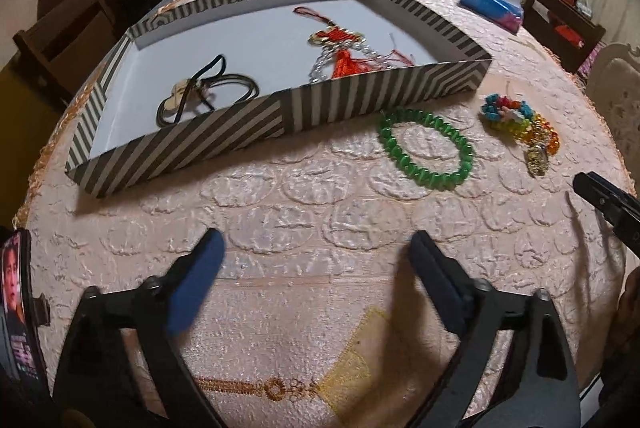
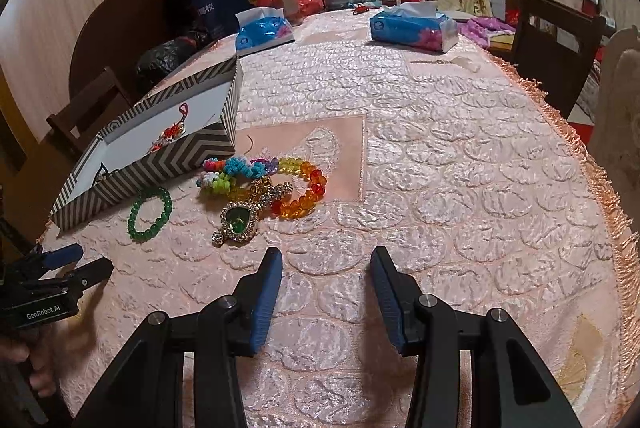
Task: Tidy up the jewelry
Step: 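Lift both tools out of the box toward the green bead bracelet, then close the left tool on the green bead bracelet while the right approaches the green heart pendant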
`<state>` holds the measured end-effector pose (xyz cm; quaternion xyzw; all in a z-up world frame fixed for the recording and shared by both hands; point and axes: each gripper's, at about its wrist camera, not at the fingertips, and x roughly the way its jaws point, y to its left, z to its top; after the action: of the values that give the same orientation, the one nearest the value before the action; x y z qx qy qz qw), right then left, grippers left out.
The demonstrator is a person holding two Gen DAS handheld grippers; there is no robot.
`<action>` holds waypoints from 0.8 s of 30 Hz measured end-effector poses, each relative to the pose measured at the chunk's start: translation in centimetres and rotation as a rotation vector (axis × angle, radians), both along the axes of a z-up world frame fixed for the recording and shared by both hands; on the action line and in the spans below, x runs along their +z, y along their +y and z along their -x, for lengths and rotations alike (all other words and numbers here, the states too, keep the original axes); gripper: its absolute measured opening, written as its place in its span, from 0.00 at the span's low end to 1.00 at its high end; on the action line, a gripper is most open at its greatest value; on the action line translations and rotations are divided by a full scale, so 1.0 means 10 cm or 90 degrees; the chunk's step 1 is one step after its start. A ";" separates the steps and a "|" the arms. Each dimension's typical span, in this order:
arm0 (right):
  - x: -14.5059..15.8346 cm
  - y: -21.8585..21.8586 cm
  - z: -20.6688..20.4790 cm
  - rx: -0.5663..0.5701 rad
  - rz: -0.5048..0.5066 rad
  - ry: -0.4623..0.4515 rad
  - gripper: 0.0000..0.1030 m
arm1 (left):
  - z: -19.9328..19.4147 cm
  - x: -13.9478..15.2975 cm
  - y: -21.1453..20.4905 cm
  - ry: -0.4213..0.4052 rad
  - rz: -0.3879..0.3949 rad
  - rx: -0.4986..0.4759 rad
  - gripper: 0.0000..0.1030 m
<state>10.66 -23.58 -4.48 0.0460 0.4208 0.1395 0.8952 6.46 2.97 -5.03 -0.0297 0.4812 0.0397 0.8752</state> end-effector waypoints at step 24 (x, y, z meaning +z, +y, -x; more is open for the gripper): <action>0.01 -0.03 0.00 0.007 -0.018 0.001 0.47 | -0.52 0.12 -0.31 -0.023 0.064 -0.075 0.75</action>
<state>10.65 -23.89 -4.40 0.0564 0.4197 0.1499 0.8934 11.67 -0.12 -3.87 -0.0457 0.4675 -0.0367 0.8820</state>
